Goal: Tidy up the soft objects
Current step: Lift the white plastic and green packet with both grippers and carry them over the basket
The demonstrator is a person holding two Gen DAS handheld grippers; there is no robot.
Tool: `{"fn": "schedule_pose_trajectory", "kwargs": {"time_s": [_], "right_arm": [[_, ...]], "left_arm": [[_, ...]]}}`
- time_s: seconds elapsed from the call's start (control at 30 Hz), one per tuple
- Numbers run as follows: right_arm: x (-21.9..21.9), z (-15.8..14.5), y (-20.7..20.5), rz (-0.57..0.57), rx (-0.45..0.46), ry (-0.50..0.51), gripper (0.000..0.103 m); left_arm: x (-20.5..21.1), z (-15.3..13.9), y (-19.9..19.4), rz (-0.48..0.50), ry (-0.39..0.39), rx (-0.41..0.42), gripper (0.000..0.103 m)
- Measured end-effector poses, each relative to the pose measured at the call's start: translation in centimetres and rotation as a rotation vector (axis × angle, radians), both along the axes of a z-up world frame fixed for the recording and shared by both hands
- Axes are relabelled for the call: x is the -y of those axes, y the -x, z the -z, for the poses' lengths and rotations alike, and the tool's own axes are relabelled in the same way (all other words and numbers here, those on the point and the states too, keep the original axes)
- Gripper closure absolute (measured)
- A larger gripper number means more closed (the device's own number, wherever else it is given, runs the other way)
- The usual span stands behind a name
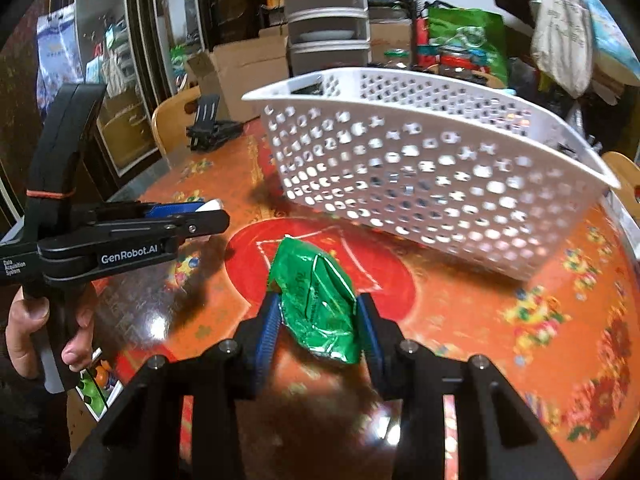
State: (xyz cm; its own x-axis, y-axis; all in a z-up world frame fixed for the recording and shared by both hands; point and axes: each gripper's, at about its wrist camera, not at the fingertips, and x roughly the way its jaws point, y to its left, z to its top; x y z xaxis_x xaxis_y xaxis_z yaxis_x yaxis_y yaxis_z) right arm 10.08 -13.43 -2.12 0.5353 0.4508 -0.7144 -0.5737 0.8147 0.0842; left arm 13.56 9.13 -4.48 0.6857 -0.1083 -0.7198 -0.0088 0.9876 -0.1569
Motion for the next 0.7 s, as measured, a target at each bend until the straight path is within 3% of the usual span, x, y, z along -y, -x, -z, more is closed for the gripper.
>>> {"fn": "schedule_pose_trajectory", "kwargs": {"time_s": [0.37,0.7], "right_arm": [[5.4,-3.7,1.7,0.086,0.090,-0.040,0.065],[8.1,-8.0,1.3,0.119,0.156,-0.068,0.065]], "left_arm": [[3.7,-4.1,2.9,0.052,-0.014,0.083,0.076],[4.9,-8.9,2.8,0.069,-0.016,0.143,0.076]]}}
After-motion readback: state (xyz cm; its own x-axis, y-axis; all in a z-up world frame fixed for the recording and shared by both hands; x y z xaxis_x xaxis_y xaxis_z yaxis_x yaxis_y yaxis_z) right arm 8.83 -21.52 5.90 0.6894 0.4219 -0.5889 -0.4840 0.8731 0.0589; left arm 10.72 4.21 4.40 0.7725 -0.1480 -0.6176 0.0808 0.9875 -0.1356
